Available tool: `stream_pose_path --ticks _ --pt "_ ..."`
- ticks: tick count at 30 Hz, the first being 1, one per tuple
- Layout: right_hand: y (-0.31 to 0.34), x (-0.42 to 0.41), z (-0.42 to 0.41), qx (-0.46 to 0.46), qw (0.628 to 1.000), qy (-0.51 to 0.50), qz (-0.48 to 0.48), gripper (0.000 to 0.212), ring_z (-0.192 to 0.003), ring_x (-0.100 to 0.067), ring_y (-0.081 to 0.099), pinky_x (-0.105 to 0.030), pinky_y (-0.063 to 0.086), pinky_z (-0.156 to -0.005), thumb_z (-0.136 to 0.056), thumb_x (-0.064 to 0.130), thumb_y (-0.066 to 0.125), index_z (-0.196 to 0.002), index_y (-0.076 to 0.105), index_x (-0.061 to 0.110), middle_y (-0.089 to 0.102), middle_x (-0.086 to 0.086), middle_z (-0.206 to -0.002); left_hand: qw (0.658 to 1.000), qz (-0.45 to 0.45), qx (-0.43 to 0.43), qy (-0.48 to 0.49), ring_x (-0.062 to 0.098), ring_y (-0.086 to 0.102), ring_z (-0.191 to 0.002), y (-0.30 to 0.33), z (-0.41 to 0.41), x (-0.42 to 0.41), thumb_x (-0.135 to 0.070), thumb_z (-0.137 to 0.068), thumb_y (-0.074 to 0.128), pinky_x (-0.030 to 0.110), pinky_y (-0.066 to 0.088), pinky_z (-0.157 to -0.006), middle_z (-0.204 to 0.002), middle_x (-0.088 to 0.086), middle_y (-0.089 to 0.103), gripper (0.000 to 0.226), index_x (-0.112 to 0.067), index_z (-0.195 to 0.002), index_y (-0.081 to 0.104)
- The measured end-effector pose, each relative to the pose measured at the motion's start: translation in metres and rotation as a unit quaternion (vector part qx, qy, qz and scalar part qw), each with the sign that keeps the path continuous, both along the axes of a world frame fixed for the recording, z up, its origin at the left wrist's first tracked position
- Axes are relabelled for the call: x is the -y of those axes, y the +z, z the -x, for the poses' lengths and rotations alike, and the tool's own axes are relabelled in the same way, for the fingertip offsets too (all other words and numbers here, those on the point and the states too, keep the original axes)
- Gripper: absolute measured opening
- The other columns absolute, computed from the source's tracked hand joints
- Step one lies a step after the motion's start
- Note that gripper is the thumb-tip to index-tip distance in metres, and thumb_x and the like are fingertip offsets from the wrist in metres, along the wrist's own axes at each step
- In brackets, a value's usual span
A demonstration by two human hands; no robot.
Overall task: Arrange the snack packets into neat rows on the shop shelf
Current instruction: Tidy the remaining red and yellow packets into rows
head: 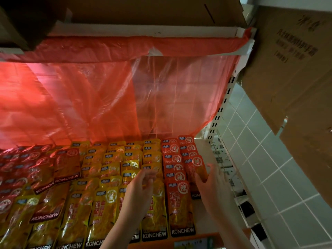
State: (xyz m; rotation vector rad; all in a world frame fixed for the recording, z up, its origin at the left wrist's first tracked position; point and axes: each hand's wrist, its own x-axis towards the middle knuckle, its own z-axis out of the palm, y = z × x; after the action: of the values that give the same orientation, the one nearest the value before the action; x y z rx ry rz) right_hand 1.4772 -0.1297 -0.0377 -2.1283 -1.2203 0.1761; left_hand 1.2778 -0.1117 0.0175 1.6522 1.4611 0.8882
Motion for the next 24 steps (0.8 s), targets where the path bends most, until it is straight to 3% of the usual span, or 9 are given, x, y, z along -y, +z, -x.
stream_pose_path --ticks 3,8,12,15,20,24 --pt "0.008 0.001 -0.004 0.020 0.999 0.001 0.036 0.052 -0.105 -0.021 0.050 -0.033 0.044 -0.081 -0.084 0.043 0.062 -0.126 0.045 0.017 0.052 -0.003 -0.117 1.000 -0.002 0.003 0.002 0.000 0.059 -0.072 -0.002 0.000 0.000 -0.004 -0.094 0.048 0.009 0.043 -0.050 -0.094 -0.013 0.061 0.020 -0.015 -0.105 0.060" --pt "0.013 0.002 -0.003 0.005 1.000 0.029 -0.001 0.031 -0.087 -0.015 0.049 -0.030 0.044 -0.071 -0.089 0.037 0.055 -0.113 0.051 0.017 0.053 0.000 -0.102 1.000 0.001 0.009 -0.001 -0.009 0.057 -0.061 -0.001 0.004 0.002 -0.005 -0.094 0.048 0.009 0.041 -0.048 -0.097 -0.009 0.062 0.020 -0.019 -0.104 0.059" --pt "0.024 0.001 0.002 0.010 0.997 0.051 -0.058 0.031 -0.082 -0.013 0.053 -0.035 0.051 -0.065 -0.092 0.040 0.054 -0.113 0.052 0.018 0.053 0.002 -0.103 0.999 -0.020 -0.021 0.017 -0.007 0.060 -0.081 -0.006 0.018 0.000 -0.008 -0.093 0.051 0.007 0.047 -0.064 -0.096 -0.015 0.063 0.021 -0.024 -0.104 0.061" --pt "0.033 -0.004 0.013 0.026 0.991 0.081 -0.101 0.028 -0.076 -0.012 0.057 -0.032 0.052 -0.059 -0.091 0.035 0.055 -0.111 0.055 0.015 0.055 0.001 -0.101 0.996 -0.049 -0.063 0.042 0.002 0.059 -0.093 -0.010 0.035 -0.002 -0.012 -0.093 0.052 0.016 0.049 -0.075 -0.101 -0.014 0.063 0.021 -0.022 -0.108 0.062" --pt "0.042 -0.015 0.046 -0.003 0.977 0.145 -0.154 0.016 -0.072 -0.013 0.056 -0.026 0.048 -0.055 -0.087 0.014 0.060 -0.103 0.058 0.014 0.056 0.003 -0.089 0.984 -0.090 -0.124 0.093 0.004 0.056 -0.096 -0.012 0.069 -0.005 -0.015 -0.093 0.051 0.022 0.048 -0.075 -0.107 -0.013 0.060 0.021 -0.024 -0.109 0.061" --pt "0.045 -0.018 0.075 0.022 0.973 0.193 -0.127 0.020 -0.074 -0.005 0.056 -0.007 0.038 -0.061 -0.084 0.008 0.063 -0.103 0.060 0.011 0.060 0.005 -0.089 0.975 -0.102 -0.157 0.124 0.007 0.052 -0.103 -0.012 0.100 -0.009 -0.013 -0.092 0.050 0.022 0.044 -0.077 -0.112 -0.011 0.058 0.025 -0.023 -0.113 0.060"
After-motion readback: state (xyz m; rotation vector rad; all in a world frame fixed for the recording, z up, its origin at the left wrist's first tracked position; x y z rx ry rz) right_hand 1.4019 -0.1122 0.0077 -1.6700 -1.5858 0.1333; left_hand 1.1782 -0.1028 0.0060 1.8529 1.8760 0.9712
